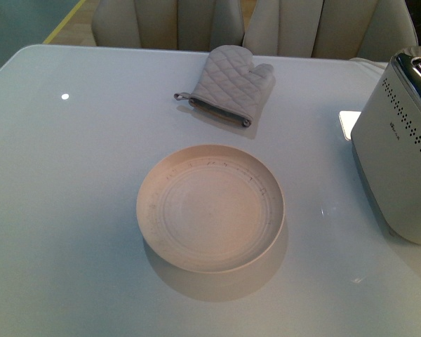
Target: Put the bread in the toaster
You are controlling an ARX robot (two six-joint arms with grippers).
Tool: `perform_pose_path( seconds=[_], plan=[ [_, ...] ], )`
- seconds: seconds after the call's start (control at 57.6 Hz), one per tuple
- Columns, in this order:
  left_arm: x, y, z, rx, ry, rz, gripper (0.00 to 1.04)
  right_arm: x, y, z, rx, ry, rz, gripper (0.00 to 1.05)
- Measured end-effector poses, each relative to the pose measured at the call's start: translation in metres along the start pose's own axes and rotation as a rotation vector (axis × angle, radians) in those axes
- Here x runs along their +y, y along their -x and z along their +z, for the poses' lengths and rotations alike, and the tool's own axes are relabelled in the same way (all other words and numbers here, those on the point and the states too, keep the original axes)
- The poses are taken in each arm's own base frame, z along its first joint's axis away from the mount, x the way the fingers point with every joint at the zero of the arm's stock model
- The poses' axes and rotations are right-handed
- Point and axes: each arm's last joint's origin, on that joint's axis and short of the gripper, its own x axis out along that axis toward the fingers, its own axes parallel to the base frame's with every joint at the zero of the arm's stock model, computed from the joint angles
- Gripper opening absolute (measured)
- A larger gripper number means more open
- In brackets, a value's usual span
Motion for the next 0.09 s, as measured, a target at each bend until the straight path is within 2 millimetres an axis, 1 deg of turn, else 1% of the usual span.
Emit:
perform_pose_path(
  seconds=[0.087],
  plan=[
    [0.0, 0.0, 0.0, 0.0, 0.0, 0.0, 0.97, 0.0, 0.0, 0.0, 0.0, 0.0, 0.0, 0.96]
  ],
)
